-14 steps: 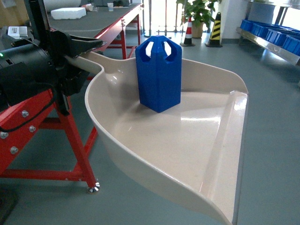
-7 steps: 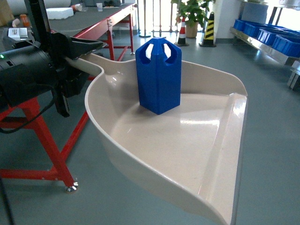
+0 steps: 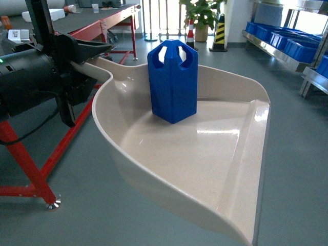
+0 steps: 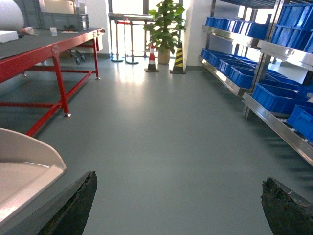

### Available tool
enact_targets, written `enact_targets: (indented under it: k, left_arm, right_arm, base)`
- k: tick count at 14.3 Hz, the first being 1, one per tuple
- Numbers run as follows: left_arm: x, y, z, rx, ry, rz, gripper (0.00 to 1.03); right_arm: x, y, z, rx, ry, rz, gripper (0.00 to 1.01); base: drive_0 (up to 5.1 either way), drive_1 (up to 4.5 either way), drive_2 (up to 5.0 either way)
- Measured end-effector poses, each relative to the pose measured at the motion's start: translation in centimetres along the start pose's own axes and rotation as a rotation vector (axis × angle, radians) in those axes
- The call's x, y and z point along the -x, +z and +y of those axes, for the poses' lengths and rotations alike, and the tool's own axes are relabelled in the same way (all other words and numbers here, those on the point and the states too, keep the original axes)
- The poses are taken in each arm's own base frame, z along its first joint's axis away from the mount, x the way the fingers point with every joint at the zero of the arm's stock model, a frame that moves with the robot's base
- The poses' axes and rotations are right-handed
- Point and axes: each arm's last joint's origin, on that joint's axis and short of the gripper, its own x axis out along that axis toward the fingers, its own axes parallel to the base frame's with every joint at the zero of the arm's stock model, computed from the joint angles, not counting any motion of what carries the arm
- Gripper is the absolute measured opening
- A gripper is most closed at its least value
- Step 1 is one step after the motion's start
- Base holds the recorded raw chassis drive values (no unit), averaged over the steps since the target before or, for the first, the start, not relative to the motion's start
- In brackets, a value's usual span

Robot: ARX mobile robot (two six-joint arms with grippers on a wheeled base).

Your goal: Place part in tray to right shelf

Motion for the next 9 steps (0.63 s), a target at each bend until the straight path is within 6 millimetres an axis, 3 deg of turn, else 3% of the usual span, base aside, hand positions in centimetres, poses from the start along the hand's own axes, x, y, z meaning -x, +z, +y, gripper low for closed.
enact_targets:
  k: [6, 7, 9]
  left_arm:
    - [-0.16, -0.42, -0.06, 0.002, -0.003, 0.022, 0.12]
    - [-0.11, -0.31, -0.02, 0.002, 0.000, 0.016, 0.12]
    - [0.04, -0.03, 0.08, 0.002, 0.006, 0.002, 0.12]
  right_arm:
    - [-0.05, -0.07, 0.00, 0.001, -0.003, 0.005, 0.98]
    - [0.00, -0.02, 0.00, 0.000, -0.003, 0.000, 0.98]
    - [0.03, -0.02, -0.01, 0.000, -0.002, 0.001, 0.98]
  base:
    - [4.6, -1.27, -3.0]
    - [0.0, 0.00, 0.0]
    - [0.2, 4.49, -4.1]
